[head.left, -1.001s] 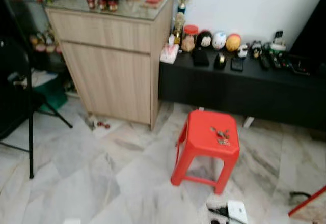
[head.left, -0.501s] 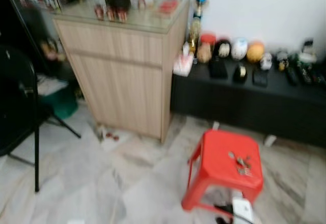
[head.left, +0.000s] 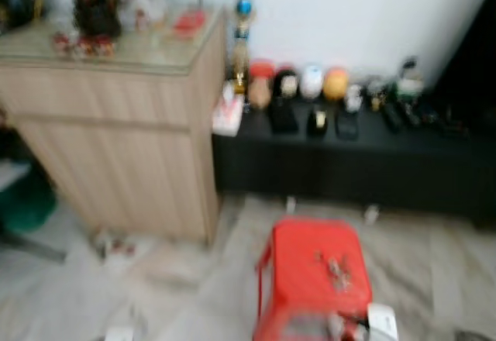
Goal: Hang keys on a hook
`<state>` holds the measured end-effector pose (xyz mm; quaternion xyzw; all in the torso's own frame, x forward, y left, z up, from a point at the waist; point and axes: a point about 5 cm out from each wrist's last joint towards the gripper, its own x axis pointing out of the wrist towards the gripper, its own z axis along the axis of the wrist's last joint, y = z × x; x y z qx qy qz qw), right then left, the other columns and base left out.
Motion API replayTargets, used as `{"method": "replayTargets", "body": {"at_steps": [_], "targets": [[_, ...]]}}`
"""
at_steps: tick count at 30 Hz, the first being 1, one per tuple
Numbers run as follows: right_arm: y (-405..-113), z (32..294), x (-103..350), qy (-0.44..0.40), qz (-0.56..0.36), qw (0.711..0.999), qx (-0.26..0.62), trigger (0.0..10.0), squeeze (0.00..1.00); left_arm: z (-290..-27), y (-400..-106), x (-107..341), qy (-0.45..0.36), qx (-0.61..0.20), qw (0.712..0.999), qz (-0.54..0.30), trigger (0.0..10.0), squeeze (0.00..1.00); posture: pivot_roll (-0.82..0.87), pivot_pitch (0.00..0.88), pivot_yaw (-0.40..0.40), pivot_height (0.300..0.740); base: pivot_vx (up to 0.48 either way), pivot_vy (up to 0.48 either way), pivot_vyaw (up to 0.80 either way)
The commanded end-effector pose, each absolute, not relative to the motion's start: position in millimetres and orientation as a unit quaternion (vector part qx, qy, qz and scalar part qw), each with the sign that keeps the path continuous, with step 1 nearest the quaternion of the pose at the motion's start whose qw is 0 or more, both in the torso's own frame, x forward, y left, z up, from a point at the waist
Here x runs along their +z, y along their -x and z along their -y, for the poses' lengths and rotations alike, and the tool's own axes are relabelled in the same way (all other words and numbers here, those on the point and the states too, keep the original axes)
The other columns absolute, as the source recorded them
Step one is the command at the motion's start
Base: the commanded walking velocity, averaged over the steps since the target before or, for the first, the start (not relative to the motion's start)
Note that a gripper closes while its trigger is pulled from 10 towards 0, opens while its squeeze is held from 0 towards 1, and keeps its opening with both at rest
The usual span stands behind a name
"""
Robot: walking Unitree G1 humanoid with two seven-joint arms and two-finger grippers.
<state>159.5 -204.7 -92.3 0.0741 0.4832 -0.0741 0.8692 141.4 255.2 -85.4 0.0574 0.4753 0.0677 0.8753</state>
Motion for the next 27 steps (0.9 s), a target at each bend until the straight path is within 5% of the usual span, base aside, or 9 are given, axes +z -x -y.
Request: {"method": "replayTargets", "body": {"at_steps": [1, 8, 21, 27], "targets": [[-156, 208, -93, -0.074, -0.484, 0.868, -0.082, 10.0, 0.00, -250, -137, -88, -0.057, 0.061, 0.872, -0.482, 10.0, 0.00, 0.11, 0.000, -0.016, 0.740, 0.337, 0.000, 0.00], [-164, 198, -92, -0.077, -0.478, 0.871, -0.079, 10.0, 0.00, -250, -137, -89, -0.057, 0.061, 0.872, -0.483, 10.0, 0.00, 0.11, 0.000, -0.017, 0.740, 0.331, 0.000, 0.00], [-183, 216, -79, -0.081, -0.432, 0.892, -0.105, 10.0, 0.00, -249, -136, -89, -0.055, 0.061, 0.872, -0.482, 10.0, 0.00, 0.11, 0.000, -0.021, 0.740, 0.000, 0.000, 0.00], [-197, 203, -73, -0.087, -0.400, 0.906, -0.104, 10.0, 0.00, -250, -137, -88, -0.057, 0.066, 0.876, -0.475, 10.0, 0.00, 0.11, 0.000, -0.020, 0.740, 0.000, 0.000, 0.00]]}}
